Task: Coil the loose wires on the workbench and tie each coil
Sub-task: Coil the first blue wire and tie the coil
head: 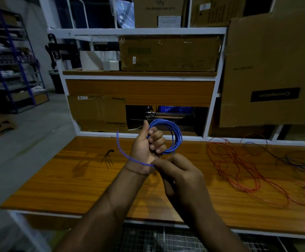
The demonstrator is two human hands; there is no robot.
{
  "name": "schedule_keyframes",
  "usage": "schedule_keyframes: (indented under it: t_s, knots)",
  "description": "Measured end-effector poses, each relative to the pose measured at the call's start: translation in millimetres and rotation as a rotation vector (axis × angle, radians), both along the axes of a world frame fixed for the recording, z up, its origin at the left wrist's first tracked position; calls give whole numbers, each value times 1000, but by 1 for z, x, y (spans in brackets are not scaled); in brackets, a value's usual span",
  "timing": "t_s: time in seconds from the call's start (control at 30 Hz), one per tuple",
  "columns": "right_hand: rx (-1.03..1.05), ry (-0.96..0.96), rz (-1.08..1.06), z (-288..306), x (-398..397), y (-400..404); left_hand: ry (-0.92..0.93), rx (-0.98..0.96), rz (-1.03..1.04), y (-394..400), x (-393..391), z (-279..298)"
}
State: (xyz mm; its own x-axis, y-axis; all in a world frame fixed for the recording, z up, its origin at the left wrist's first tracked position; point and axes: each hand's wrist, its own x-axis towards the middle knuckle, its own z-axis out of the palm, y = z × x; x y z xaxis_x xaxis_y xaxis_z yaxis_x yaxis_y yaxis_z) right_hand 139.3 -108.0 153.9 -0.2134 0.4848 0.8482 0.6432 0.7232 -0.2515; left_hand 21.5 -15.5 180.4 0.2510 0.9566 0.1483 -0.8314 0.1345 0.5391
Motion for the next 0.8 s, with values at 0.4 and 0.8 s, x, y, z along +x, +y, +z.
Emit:
schedule_keyframes:
  t_s: [0.4,0.8]
  knots:
    - [-209,380,-9,2,-18,27,-88,-53,-61,-11,10,-4]
    - [-379,605,-244,-9,-28,40,3,-82,9,-19,12,-5]
